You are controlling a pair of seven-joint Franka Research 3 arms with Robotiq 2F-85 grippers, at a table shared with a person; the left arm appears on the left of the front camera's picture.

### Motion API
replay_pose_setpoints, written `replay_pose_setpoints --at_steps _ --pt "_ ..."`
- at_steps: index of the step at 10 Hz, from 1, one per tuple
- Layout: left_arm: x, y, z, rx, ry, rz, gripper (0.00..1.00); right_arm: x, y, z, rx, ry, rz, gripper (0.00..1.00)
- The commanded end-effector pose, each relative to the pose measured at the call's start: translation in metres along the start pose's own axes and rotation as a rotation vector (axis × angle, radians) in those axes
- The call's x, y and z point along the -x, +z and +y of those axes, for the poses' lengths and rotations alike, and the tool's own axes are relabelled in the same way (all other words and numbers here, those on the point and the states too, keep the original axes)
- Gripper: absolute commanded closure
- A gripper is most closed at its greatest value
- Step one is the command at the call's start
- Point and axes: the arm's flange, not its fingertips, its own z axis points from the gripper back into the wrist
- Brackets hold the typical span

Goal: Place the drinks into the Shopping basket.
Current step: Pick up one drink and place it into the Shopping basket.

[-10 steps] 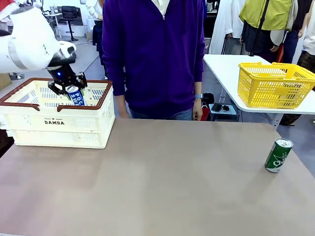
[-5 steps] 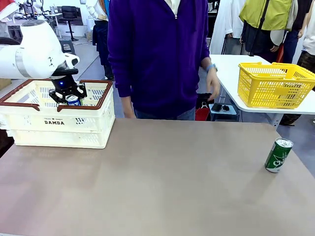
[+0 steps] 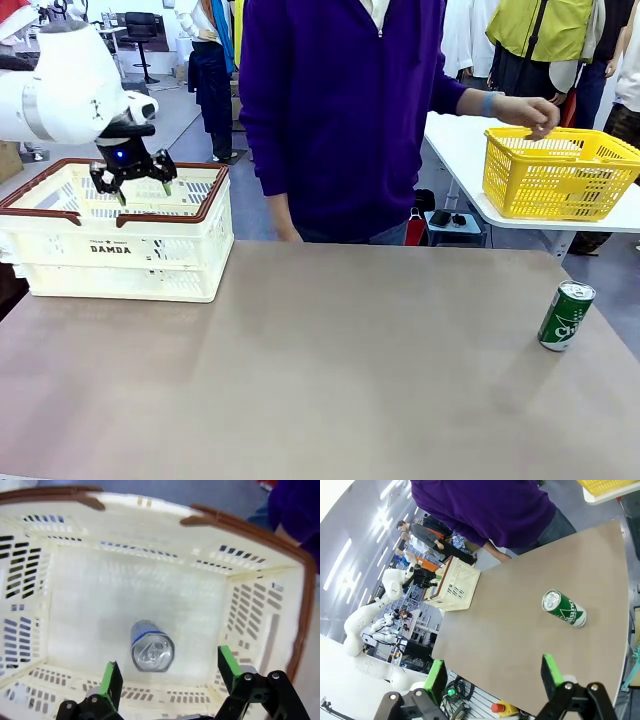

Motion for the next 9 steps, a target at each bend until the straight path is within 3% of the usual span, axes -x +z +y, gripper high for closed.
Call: replay_pose_setpoints --at_steps 1,3,4,5,6,7,9 --pt "0.02 0.08 0.015 0.135 0.047 -0.026 0.0 -0.002 0.004 0.0 0.0 0.006 -0.002 0.0" --pt "0.074 0.2 0.052 0.464 0.062 -0.045 0.0 -0.002 0.004 0.0 0.0 0.006 -0.002 0.0" --pt "0.096 0.23 0.076 0.551 0.076 -0.033 0.0 -0.002 0.004 0.0 0.0 0.006 -0.002 0.0" --pt "0.111 0.244 0.102 0.654 0.188 0.07 0.0 -0.002 0.004 0.0 0.0 0.006 -0.002 0.0" --pt "0.126 0.244 0.136 0.766 0.212 0.146 0.0 -0.002 0.004 0.0 0.0 0.006 -0.002 0.0" --pt "0.139 0.235 0.163 0.926 0.12 0.327 0.0 -0.002 0.004 0.0 0.0 0.006 -0.002 0.0" --pt "0.162 0.203 0.205 1.034 0.193 0.411 0.0 -0.002 0.004 0.0 0.0 0.006 -0.002 0.0"
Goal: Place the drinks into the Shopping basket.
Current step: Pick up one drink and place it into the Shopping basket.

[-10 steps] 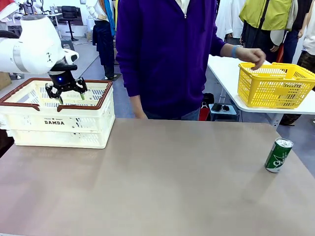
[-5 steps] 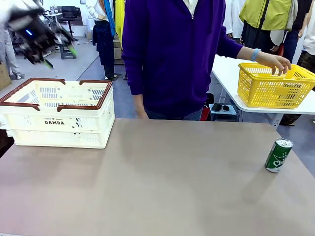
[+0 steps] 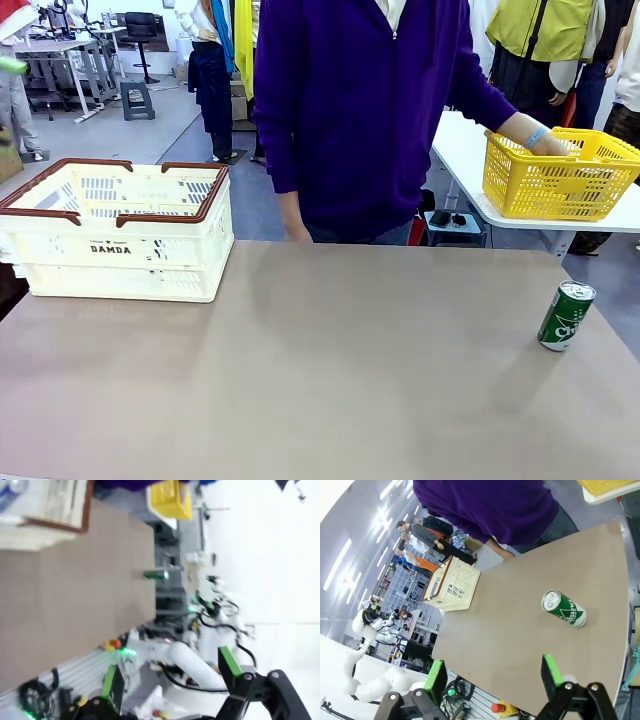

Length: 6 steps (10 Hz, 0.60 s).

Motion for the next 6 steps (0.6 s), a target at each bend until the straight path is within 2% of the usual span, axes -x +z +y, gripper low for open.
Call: replay_pose_setpoints --at_steps 1,2,4,5,6 --pt "-0.016 0.014 0.05 0.043 0.135 0.064 0.0 -0.002 0.003 0.001 -0.001 0.007 -0.002 0.0" --pt "-0.019 0.021 0.07 0.05 0.179 0.063 0.0 -0.002 0.003 0.001 -0.001 0.007 -0.002 0.0" --pt "-0.028 0.02 0.105 -0.041 0.294 0.083 0.0 -0.002 0.003 0.001 -0.001 0.007 -0.002 0.0" --pt "-0.01 0.023 0.092 0.062 0.196 0.059 0.0 -0.002 0.003 0.001 -0.001 0.007 -0.002 0.0" --pt "-0.01 0.023 0.092 0.062 0.196 0.059 0.0 -0.002 0.003 0.001 -0.001 0.007 -0.002 0.0"
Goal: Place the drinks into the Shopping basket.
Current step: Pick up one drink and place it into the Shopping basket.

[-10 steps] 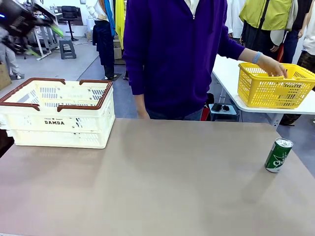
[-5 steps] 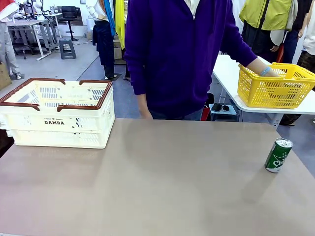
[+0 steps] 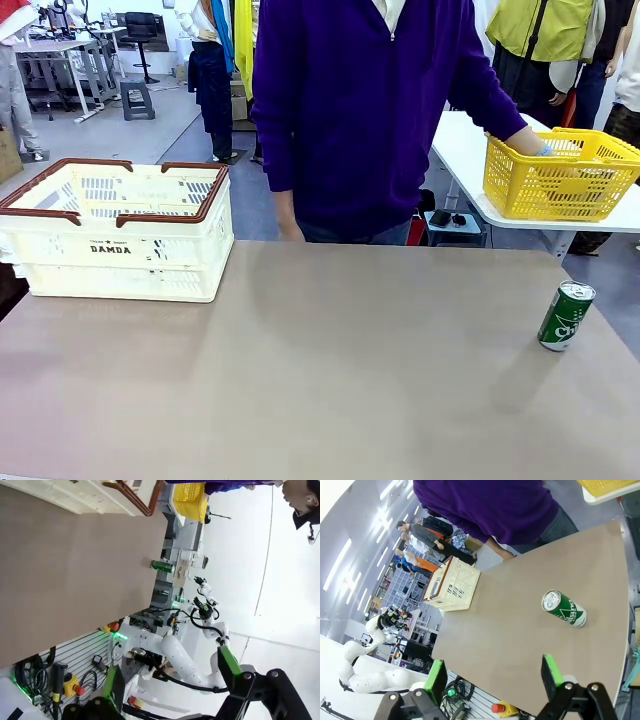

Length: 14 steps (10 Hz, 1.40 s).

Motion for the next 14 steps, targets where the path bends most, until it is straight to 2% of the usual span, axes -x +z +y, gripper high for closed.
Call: replay_pose_setpoints --at_steps 1,6,7,8,9,11,12,13,14 --pt "0.015 0.001 -0.015 0.031 -0.054 0.009 0.0 -0.002 0.003 0.001 -0.001 0.007 -0.002 0.0" --pt "0.015 0.001 -0.015 0.031 -0.054 0.009 0.0 0.0 0.0 0.0 0.0 0.0 0.0 0.0" --pt "0.015 0.001 -0.015 0.031 -0.054 0.009 0.0 -0.011 -0.02 0.042 0.157 0.204 0.224 0.0" --pt "0.015 0.001 -0.015 0.031 -0.054 0.009 0.0 -0.021 -0.056 0.071 0.281 0.337 0.355 0.0" --pt "0.015 0.001 -0.015 0.031 -0.054 0.009 0.0 -0.027 -0.095 0.097 0.479 0.463 0.471 0.0" --pt "0.015 0.001 -0.015 0.031 -0.054 0.009 0.0 -0.023 -0.145 0.123 0.831 0.631 0.634 0.0" --pt "0.015 0.001 -0.015 0.031 -0.054 0.009 0.0 -0.015 -0.157 0.127 0.849 0.646 0.696 0.0" --pt "0.015 0.001 -0.015 0.031 -0.054 0.009 0.0 -0.009 -0.163 0.128 0.859 0.65 0.712 0.0" --pt "0.015 0.001 -0.015 0.031 -0.054 0.009 0.0 0.0 -0.152 0.135 0.8 0.628 0.664 0.0"
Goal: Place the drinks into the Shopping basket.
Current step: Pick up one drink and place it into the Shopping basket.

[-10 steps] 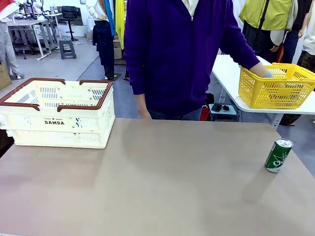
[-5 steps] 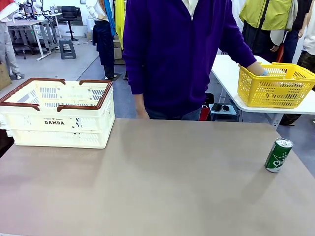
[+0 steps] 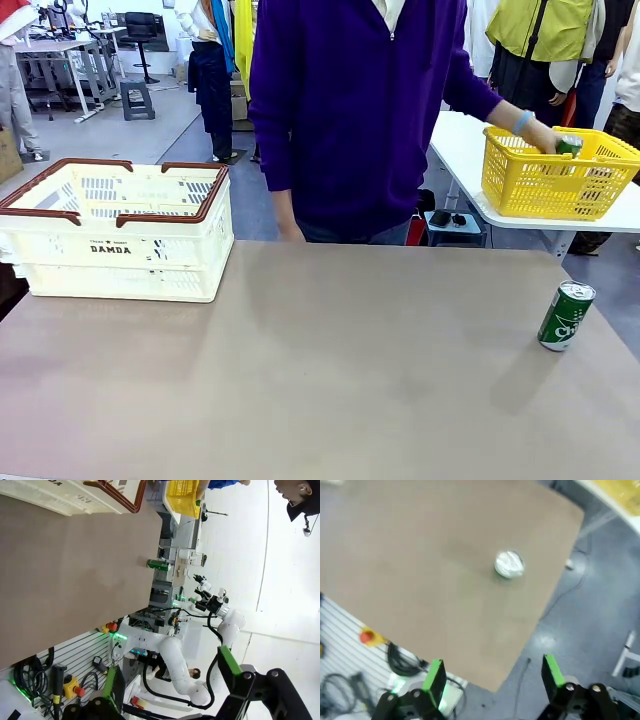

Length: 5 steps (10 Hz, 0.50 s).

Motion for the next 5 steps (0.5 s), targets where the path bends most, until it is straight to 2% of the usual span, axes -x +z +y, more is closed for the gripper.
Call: replay_pose_setpoints --at_steps 1,2,3,4,5 --pt "0.002 0.001 -0.001 0.027 -0.017 0.009 0.0 0.0 0.002 -0.002 -0.058 -0.042 -0.063 0.0" --pt "0.002 0.001 -0.001 0.027 -0.017 0.009 0.0 0.0 0.002 -0.002 -0.058 -0.042 -0.063 0.0" --pt "0.002 0.001 -0.001 0.027 -0.017 0.009 0.0 0.001 0.0 -0.001 -0.004 0.006 0.001 0.0" --pt "0.002 0.001 -0.001 0.027 -0.017 0.009 0.0 -0.015 -0.013 0.001 0.105 -0.108 0.111 0.0" --pt "0.002 0.001 -0.001 0.027 -0.017 0.009 0.0 -0.029 -0.027 -0.005 0.111 -0.184 0.067 0.0"
